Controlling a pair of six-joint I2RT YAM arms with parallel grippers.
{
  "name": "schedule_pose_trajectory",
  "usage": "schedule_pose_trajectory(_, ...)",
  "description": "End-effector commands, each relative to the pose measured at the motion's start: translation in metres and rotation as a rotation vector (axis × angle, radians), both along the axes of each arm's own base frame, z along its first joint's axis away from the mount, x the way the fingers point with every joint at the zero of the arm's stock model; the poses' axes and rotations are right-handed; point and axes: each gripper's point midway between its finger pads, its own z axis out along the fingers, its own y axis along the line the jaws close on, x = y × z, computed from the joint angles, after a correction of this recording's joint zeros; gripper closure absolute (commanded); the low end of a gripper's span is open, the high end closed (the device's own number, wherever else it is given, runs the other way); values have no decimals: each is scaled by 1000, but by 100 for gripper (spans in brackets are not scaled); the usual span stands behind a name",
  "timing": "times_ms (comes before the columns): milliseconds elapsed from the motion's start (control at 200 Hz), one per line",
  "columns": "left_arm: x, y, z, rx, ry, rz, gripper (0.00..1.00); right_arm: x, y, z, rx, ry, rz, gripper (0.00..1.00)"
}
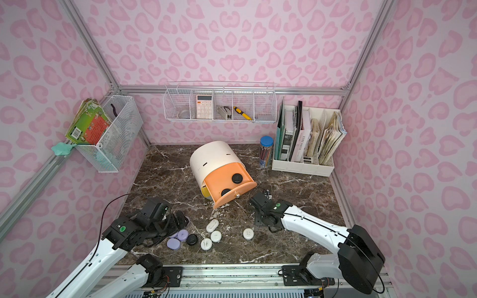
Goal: Put the bluetooth earphones in the drawer according to color
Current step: Pick up the Bluetooth earphone from the center of the board, then place the bluetooth earphone in the drawer.
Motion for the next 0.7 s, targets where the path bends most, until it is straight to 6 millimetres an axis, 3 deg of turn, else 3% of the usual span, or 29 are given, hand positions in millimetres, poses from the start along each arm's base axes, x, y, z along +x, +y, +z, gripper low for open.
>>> schedule_pose_trajectory(0,3,0,-1,4,-8,5,1,10,-14,23,-17,-44,-11,67)
schedule_pose_trajectory(125,3,2,-3,12,-2,10,1,28,-18,60,23,-123,-9,67)
schedule_pose_trajectory(290,3,2,-4,15,3,14,1,52,-8,107,86,-200,30,68)
schedule_pose_trajectory(495,3,2,-6,18,11,16,1,82,20,159,125,-272,102,68)
schedule_pose_trajectory(525,3,2,-6,20,15,16,1,84,24,159,124,-269,113,68)
schedule_pose_trajectory(560,3,2,-7,22,17,18,1,91,32,177,150,-301,127,68)
schedule_pose_trajectory(695,3,3,-8,30,21,20,1,106,58,198,207,-323,189,68)
